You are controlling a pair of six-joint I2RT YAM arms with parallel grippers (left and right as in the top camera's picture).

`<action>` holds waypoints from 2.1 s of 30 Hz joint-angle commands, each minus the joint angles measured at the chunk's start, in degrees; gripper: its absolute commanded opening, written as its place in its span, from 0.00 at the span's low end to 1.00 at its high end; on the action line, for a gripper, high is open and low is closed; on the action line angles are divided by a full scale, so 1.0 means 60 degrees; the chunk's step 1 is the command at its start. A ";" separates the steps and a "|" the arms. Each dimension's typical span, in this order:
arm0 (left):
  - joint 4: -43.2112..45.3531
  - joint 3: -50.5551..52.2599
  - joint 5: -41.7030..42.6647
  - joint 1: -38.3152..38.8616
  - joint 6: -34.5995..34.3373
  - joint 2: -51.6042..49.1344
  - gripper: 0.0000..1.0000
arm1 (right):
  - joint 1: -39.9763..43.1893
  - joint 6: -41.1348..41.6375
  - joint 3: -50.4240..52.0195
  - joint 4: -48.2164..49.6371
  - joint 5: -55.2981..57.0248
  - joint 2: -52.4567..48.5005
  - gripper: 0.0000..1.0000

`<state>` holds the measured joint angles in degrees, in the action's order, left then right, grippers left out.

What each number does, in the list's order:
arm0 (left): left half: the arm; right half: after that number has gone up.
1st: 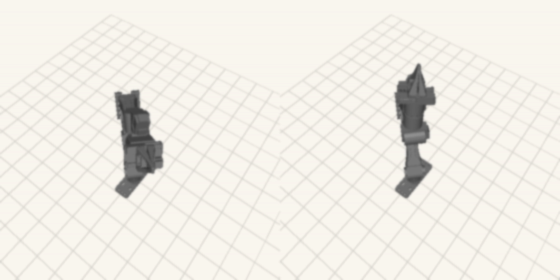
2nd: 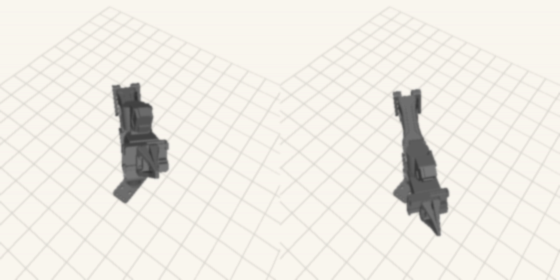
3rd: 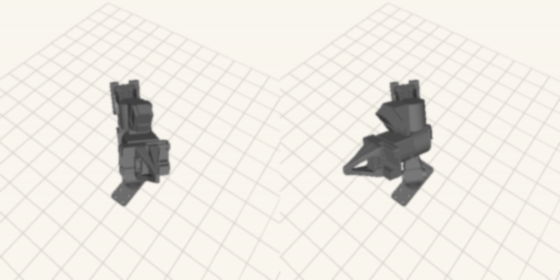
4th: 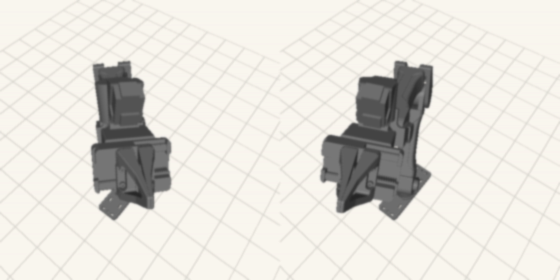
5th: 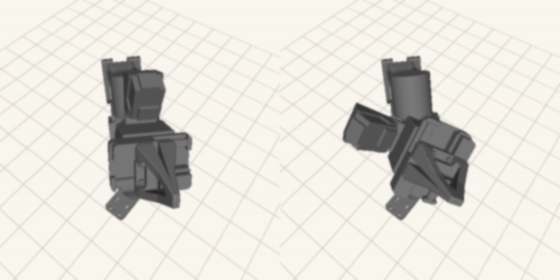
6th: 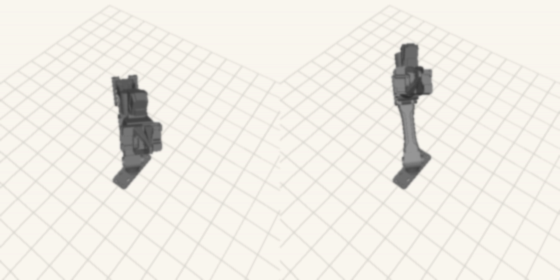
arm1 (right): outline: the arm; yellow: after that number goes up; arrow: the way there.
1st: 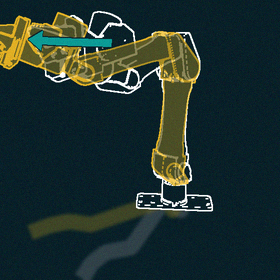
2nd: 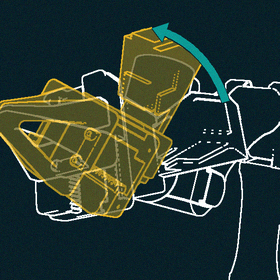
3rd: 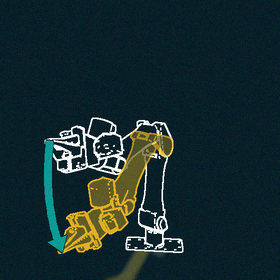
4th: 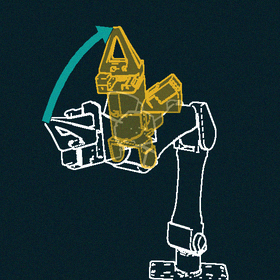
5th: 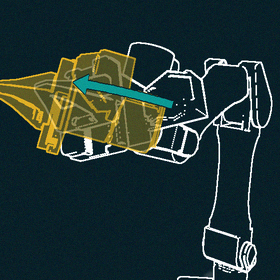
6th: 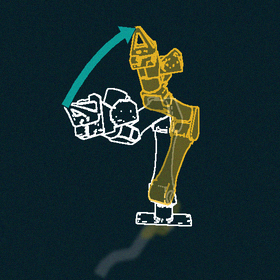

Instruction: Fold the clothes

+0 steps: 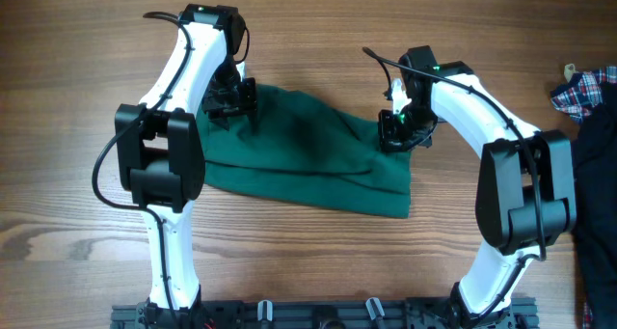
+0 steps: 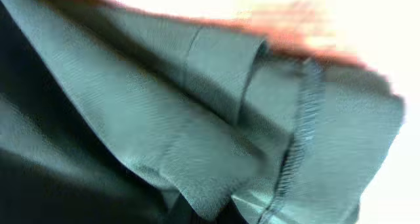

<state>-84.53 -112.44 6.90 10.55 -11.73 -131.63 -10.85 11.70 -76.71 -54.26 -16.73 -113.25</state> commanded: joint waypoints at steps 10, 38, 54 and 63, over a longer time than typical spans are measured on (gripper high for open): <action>-0.0051 0.0084 -0.0379 -0.0055 -0.0084 0.0226 0.27 | 0.1002 -0.1035 -0.1060 0.0707 0.0943 0.0055 0.04; 0.0645 0.1479 -0.1694 -0.0135 -0.0699 0.0226 0.32 | -0.0226 -0.0911 0.1413 0.0401 -0.0080 0.0517 0.32; 0.2291 0.1617 -0.1694 -0.0142 -0.0692 0.0226 0.29 | -0.0087 -0.0823 0.1603 0.2262 0.1410 0.0146 0.09; 0.4160 0.1268 -0.1268 -0.0160 -0.0543 0.0259 0.37 | 0.0805 -0.1519 0.1395 0.3923 0.1206 0.0000 0.47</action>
<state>-59.48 -103.02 -0.95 10.33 -15.35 -131.35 -6.57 4.45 -67.64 -30.68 -12.25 -111.24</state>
